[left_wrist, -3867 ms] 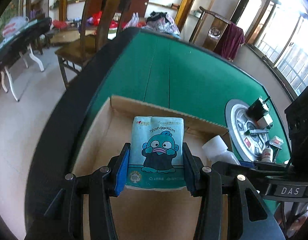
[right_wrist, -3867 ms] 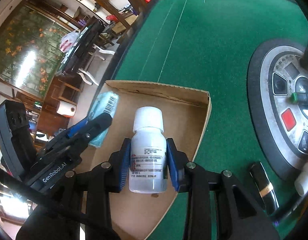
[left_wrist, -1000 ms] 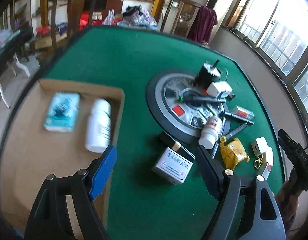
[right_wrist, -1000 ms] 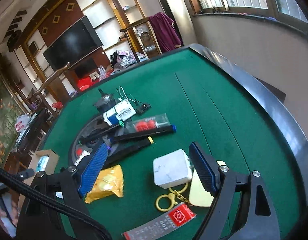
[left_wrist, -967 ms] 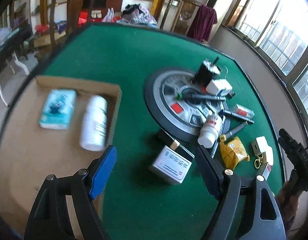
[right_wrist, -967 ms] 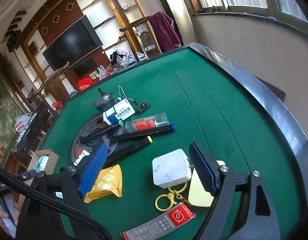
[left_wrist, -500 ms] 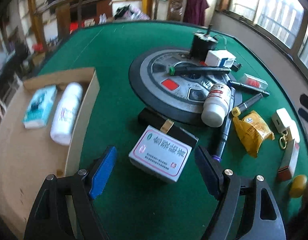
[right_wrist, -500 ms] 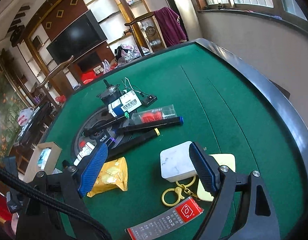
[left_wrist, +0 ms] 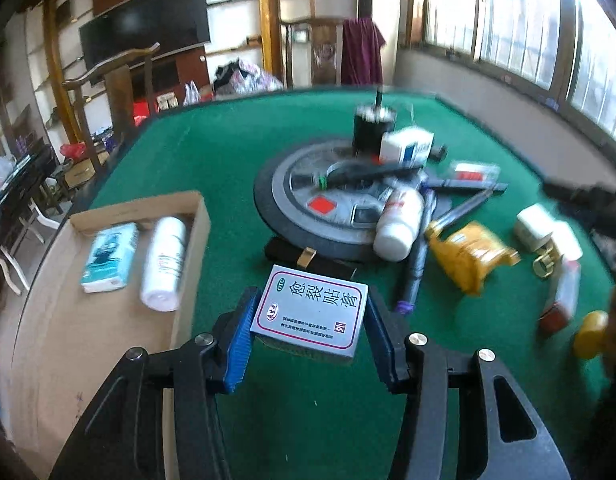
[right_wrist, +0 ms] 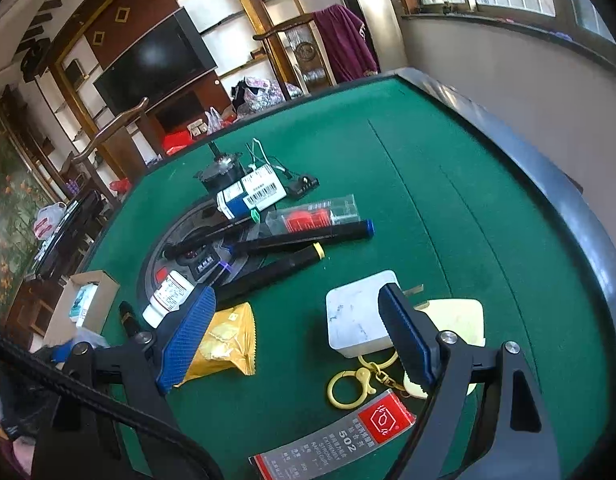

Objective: Organize objects
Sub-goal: 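Carry the white box toward the tray with the left gripper while the right grasps the black tube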

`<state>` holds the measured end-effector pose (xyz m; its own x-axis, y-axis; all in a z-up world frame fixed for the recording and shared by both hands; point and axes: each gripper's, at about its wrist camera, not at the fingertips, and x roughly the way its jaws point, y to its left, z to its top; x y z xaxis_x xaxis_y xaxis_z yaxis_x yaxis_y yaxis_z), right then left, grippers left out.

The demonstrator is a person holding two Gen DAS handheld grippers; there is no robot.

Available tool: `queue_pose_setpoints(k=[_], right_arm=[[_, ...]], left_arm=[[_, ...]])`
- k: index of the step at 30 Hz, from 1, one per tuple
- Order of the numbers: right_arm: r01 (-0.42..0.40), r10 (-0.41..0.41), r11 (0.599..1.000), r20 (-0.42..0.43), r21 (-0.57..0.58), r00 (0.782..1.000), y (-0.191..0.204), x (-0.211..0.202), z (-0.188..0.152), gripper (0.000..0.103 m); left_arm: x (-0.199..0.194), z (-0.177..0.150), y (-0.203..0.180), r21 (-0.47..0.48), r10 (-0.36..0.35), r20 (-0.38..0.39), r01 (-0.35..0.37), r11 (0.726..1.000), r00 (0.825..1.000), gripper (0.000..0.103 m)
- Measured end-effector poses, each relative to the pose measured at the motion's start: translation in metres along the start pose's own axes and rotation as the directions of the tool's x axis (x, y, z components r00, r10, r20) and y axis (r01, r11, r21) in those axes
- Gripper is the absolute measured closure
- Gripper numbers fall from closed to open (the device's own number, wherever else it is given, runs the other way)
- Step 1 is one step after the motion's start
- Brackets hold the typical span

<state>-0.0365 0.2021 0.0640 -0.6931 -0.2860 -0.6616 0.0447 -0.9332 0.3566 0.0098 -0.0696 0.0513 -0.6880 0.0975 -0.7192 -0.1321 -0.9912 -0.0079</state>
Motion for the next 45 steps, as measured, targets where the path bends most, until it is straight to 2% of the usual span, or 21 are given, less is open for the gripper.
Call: queue_pose_setpoints(k=[3,5,8,10,14,16,21,23,25,28,30,33,34,35,36,38,40,45], right_arm=[[-0.022,0.023,1.000,-0.021,0.002,1.000,0.003,0.001,0.000,0.019],[-0.073,0.074,0.997,-0.034,0.014,0.997,0.009,-0.005,0.002,0.019],[-0.129,0.127,0.991,-0.070,-0.020,0.989,0.033,-0.009,0.003,0.019],[-0.156,0.149,0.986,-0.123,-0.052,0.981,0.053,-0.003,0.003,0.019],[-0.108,0.076,0.985,-0.226,-0.132,0.971,0.080,0.020,-0.003,0.019],[-0.103,0.063,0.983,-0.241,-0.154,0.969,0.093,0.025,-0.008,0.019],[-0.201,0.142,0.958,-0.274,-0.203,0.951,0.142,0.032,-0.017,0.019],[-0.208,0.121,0.935,-0.293,-0.286,0.948,0.173,0.043,-0.024,0.019],[-0.188,0.066,0.905,-0.309,-0.382,0.949,0.200,0.060,-0.033,0.019],[-0.130,-0.040,0.860,-0.319,-0.493,0.947,0.226,0.089,-0.046,0.020],[-0.123,-0.073,0.842,-0.335,-0.526,0.939,0.234,0.105,-0.054,0.023],[-0.104,-0.123,0.818,-0.348,-0.566,0.929,0.244,0.123,-0.064,0.041],[-0.100,-0.140,0.811,-0.357,-0.576,0.924,0.246,0.128,-0.068,0.053],[-0.104,-0.143,0.810,-0.366,-0.577,0.919,0.246,0.131,-0.071,0.064],[-0.106,-0.132,0.812,-0.358,-0.574,0.924,0.246,0.129,-0.073,0.067],[-0.112,-0.128,0.817,-0.367,-0.565,0.921,0.245,0.128,-0.074,0.080],[-0.111,-0.126,0.822,-0.369,-0.559,0.921,0.242,0.124,-0.075,0.088],[-0.128,-0.083,0.847,-0.366,-0.515,0.927,0.235,0.108,-0.072,0.088]], left_arm=[[-0.026,-0.003,0.011,-0.056,-0.038,0.045,0.041,0.998,0.998,0.058],[-0.042,-0.006,0.019,-0.087,-0.058,0.071,0.064,0.994,0.996,0.058],[-0.059,-0.012,0.029,-0.118,-0.075,0.098,0.086,0.989,0.992,0.058],[-0.066,-0.017,0.035,-0.134,-0.072,0.112,0.087,0.987,0.991,0.058],[-0.077,-0.033,0.049,-0.162,-0.066,0.138,0.088,0.983,0.988,0.058],[-0.079,-0.041,0.056,-0.177,-0.053,0.140,0.078,0.981,0.989,0.058],[-0.087,-0.056,0.075,-0.205,-0.026,0.141,0.055,0.977,0.990,0.058],[-0.088,-0.061,0.084,-0.228,-0.029,0.142,0.061,0.972,0.989,0.057],[-0.089,-0.066,0.092,-0.251,-0.028,0.136,0.062,0.966,0.990,0.057],[-0.088,-0.071,0.104,-0.279,-0.011,0.110,0.041,0.959,0.994,0.057],[-0.085,-0.074,0.110,-0.294,0.006,0.085,0.019,0.956,0.996,0.057],[-0.083,-0.077,0.120,-0.307,0.035,0.064,-0.014,0.952,0.997,0.057],[-0.083,-0.077,0.122,-0.310,0.045,0.062,-0.024,0.951,0.997,0.057],[-0.082,-0.077,0.123,-0.311,0.053,0.061,-0.032,0.950,0.997,0.057],[-0.083,-0.078,0.124,-0.309,0.064,0.061,-0.042,0.950,0.996,0.057],[-0.083,-0.079,0.123,-0.302,0.087,0.061,-0.065,0.951,0.994,0.057],[-0.084,-0.080,0.123,-0.296,0.103,0.060,-0.081,0.952,0.993,0.057],[-0.086,-0.081,0.128,-0.302,0.125,0.057,-0.102,0.948,0.991,0.057]])
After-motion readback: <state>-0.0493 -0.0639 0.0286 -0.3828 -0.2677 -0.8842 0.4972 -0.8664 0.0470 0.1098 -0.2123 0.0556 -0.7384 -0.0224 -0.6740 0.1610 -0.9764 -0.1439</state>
